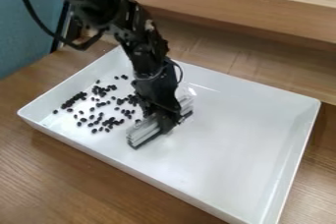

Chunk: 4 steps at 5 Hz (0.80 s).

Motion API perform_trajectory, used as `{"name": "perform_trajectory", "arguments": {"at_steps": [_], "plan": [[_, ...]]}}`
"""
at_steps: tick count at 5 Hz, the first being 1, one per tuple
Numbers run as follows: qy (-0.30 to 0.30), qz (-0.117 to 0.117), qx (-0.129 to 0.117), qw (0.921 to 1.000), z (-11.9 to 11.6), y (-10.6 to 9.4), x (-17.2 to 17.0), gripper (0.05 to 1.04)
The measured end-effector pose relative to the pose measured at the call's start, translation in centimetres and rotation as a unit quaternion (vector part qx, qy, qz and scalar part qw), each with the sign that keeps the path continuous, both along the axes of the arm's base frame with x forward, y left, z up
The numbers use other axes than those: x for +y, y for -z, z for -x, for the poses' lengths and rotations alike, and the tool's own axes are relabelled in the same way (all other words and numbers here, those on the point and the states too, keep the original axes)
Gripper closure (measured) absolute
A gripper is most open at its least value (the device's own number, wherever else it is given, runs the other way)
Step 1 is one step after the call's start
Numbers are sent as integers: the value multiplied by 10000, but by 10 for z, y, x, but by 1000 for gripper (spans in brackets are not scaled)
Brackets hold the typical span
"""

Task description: Sweep into pile

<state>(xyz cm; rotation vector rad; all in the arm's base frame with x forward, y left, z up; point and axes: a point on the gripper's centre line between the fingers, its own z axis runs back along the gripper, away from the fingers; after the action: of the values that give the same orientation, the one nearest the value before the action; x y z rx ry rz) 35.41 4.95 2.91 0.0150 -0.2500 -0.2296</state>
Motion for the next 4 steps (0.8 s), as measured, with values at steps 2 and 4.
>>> {"name": "perform_trajectory", "arguments": {"at_steps": [2, 4], "plan": [[-321, 36, -56, 9995, 1, -4, 28, 689], [-460, 81, -189, 9987, -2, -7, 49, 689]]}}
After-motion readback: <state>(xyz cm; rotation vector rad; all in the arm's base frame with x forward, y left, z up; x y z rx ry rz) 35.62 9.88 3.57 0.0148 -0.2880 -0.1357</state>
